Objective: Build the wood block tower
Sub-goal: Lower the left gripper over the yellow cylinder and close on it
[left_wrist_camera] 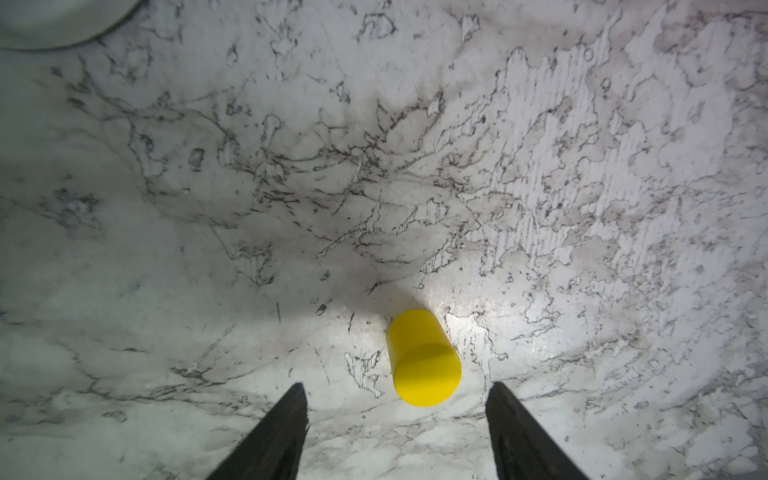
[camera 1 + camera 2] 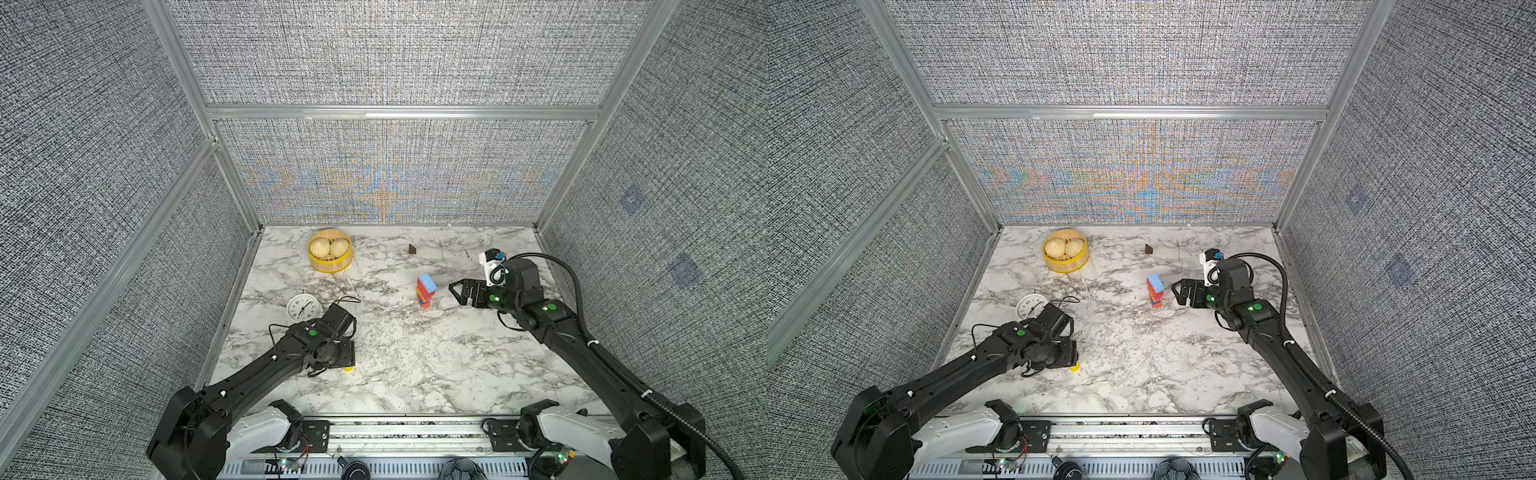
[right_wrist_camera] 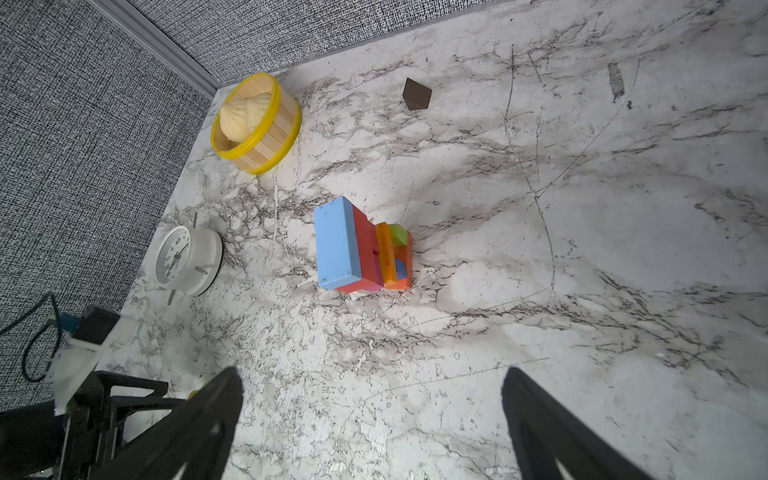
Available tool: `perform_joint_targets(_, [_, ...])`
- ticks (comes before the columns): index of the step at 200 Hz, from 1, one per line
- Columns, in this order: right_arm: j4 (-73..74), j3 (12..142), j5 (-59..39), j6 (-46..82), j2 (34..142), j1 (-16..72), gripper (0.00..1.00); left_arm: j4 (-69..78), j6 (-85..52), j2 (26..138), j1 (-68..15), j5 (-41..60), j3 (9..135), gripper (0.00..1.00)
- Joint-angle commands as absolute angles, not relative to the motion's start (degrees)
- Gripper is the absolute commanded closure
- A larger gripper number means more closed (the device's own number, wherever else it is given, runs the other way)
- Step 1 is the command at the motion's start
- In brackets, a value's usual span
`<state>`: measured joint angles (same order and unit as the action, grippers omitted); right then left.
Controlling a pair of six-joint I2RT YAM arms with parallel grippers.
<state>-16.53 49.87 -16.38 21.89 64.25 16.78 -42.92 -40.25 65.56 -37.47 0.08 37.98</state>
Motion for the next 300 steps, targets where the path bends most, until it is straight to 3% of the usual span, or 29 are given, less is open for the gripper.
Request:
perform_joint_targets(1, [-14.1, 49.5, -17.2, 22.1, 63.8, 16.2, 0.01, -42.4, -41.1, 66.1, -38.1, -0.9, 38.1, 0.31])
perform_joint_targets(152, [-14.4, 48.1, -19.1, 21.4, 63.0, 13.1, 0.01, -42.6, -41.5, 75.5, -42.6, -3.7, 42.3, 0.48])
perform_joint_targets(190, [-14.2, 48.1, -20.0, 21.4, 63.7, 12.7, 0.01, -42.4, -41.7, 75.9, -43.2, -3.4, 42.3, 0.55])
perform_joint_targets(300, [-15.0, 48.8, -21.4, 21.4, 65.9, 12.5, 0.01, -40.8, -42.8, 74.5, -43.4, -2.3, 39.7, 0.64])
